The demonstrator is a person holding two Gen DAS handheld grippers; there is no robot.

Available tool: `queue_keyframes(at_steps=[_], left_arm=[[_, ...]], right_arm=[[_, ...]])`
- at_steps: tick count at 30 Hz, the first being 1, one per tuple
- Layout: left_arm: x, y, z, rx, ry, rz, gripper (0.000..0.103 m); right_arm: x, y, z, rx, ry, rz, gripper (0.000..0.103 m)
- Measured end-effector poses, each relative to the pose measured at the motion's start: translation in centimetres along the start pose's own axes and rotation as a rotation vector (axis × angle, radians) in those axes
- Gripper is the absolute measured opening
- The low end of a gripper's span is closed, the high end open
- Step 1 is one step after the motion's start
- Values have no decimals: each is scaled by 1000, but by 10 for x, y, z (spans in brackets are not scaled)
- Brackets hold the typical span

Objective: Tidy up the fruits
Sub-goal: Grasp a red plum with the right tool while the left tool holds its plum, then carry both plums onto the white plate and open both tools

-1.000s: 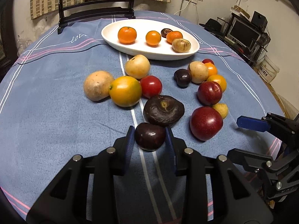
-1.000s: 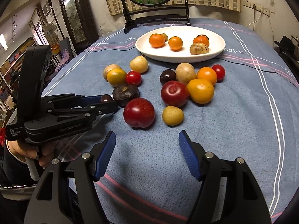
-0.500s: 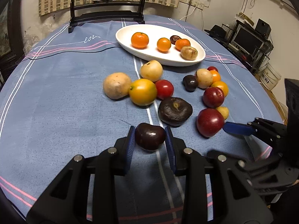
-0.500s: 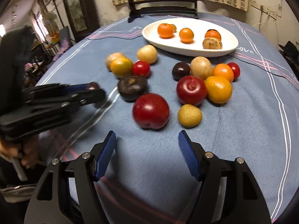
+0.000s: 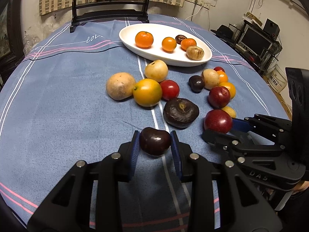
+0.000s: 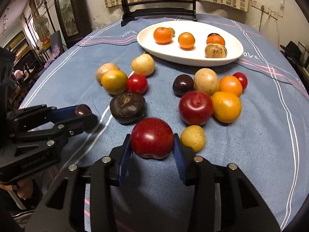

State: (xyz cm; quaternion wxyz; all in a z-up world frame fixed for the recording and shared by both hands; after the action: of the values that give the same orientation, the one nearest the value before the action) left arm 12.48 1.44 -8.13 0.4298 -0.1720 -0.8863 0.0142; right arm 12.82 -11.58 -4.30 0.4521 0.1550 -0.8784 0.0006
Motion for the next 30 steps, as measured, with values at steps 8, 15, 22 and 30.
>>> queue_keyframes(at_steps=[8, 15, 22, 30], left_arm=[[0, -3, -2, -10, 3, 9, 32], [10, -8, -33, -46, -38, 42, 32], [-1, -14, -107, -104, -91, -7, 32], [-59, -7, -191, -68, -69, -34, 32]], right_arm=[[36, -24, 7, -52, -53, -100, 42], [67, -63, -18, -68, -157, -54, 42], [63, -85, -74, -38, -213, -12, 42], [-5, -102, -164, -34, -178, 50, 42]])
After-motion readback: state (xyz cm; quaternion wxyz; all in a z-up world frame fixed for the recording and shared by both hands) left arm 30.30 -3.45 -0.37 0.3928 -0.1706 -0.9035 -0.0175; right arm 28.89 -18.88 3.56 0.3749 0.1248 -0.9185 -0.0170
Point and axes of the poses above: each gripper's, at about its wrist camera, not at the fingertips, and x roughly against the way its jaws point, y to its left, z to its underside, the point moved 4 cm from there along -x, roughly the way its jaws point, and after that the axes turned 1 degree about -y, right-handed, at the moved point
